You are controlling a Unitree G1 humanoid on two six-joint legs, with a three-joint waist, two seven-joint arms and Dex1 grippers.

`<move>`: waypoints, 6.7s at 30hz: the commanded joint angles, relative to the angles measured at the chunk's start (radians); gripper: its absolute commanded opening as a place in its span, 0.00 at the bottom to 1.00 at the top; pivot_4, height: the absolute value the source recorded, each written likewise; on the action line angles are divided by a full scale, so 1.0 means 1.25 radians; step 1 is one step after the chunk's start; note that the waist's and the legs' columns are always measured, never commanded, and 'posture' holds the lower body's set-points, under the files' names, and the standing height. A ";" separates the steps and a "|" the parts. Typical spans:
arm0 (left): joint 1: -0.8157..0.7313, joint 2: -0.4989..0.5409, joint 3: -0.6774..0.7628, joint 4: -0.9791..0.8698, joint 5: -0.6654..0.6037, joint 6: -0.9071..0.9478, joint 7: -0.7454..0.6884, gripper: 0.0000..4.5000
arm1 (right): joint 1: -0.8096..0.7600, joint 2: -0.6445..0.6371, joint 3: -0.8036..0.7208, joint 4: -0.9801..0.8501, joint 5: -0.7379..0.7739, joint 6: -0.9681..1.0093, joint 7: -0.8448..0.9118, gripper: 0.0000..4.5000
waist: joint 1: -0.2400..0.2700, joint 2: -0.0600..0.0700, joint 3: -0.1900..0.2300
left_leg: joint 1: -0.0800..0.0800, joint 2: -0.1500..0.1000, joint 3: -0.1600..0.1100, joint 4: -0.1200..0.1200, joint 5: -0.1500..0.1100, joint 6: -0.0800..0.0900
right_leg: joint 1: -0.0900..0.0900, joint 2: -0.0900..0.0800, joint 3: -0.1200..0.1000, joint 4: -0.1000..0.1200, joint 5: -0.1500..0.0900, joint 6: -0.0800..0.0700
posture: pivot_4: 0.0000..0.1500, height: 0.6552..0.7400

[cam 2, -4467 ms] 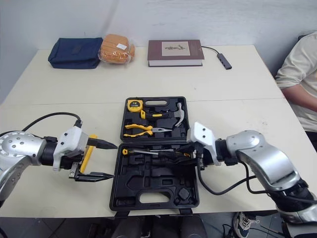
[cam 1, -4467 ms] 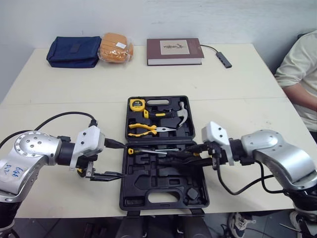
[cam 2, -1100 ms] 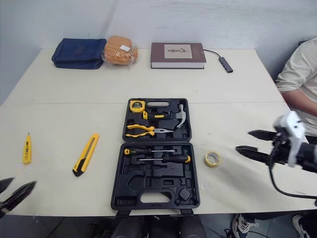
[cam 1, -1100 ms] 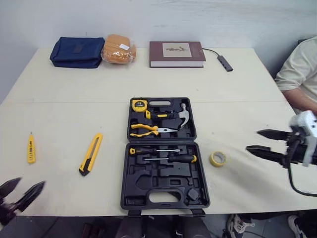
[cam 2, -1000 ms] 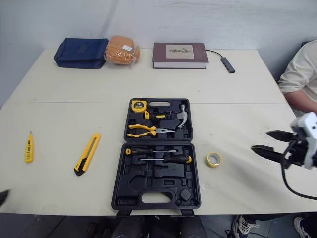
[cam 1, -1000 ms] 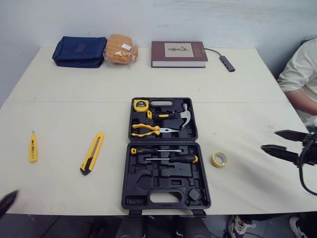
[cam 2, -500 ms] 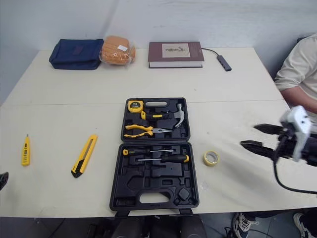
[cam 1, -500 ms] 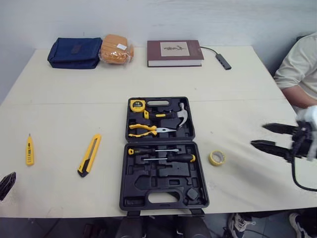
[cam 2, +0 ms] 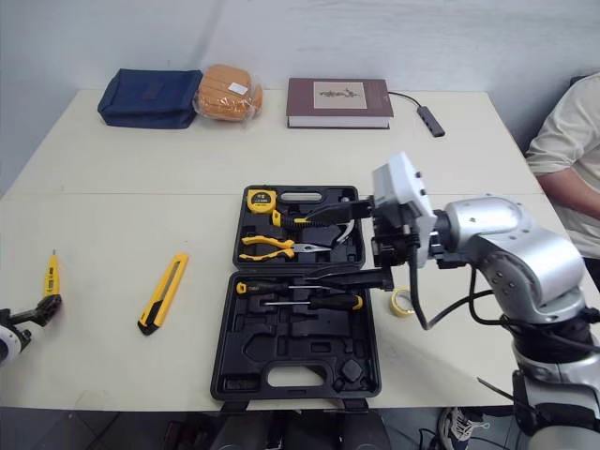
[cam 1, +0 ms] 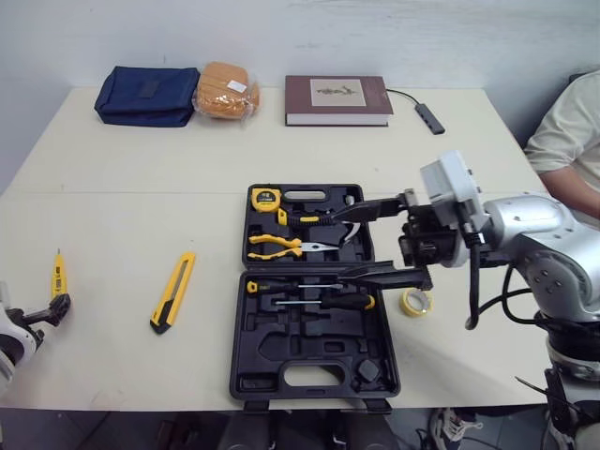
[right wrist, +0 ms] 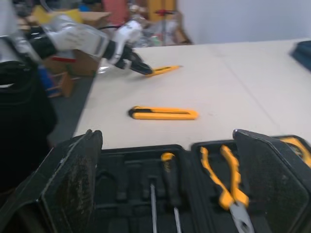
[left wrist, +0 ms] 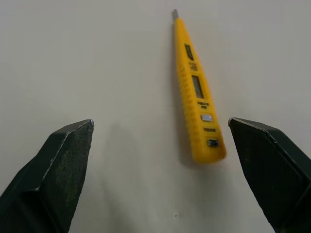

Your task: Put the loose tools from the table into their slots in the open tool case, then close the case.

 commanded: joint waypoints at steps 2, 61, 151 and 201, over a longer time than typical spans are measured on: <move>-0.036 0.038 -0.042 0.031 0.040 -0.011 -0.014 1.00 | -0.033 0.023 0.023 0.015 -0.021 -0.028 0.011 0.99 | 0.000 0.000 0.000 | 0.000 0.000 0.000 0.000 0.000 0.000 | 0.000 0.000 0.000 0.000 0.000 0.000 | 1.00 1.00; -0.319 0.330 -0.545 -0.434 -0.217 0.111 -0.635 0.07 | 0.220 -0.204 -0.096 -0.164 0.072 0.089 0.044 1.00 | -0.016 0.007 0.006 | -0.002 0.000 -0.001 -0.002 0.002 -0.001 | 0.001 0.000 -0.002 -0.005 0.000 0.000 | 1.00 1.00; -0.251 0.067 -0.691 -0.238 0.009 -0.201 -0.723 0.01 | 0.385 -0.141 -0.163 -0.198 0.033 0.028 -0.194 1.00 | 0.003 0.006 0.003 | 0.000 0.001 -0.002 0.006 0.004 0.001 | 0.003 0.002 0.000 0.001 0.001 0.001 | 1.00 1.00; 0.066 -0.061 -0.092 -0.493 -0.183 0.279 -0.110 0.99 | 0.293 -0.214 -0.299 -0.148 0.161 0.112 -0.173 1.00 | 0.003 0.007 0.006 | 0.000 0.000 -0.002 0.000 0.003 -0.001 | 0.001 0.000 0.000 -0.001 0.000 0.000 | 1.00 1.00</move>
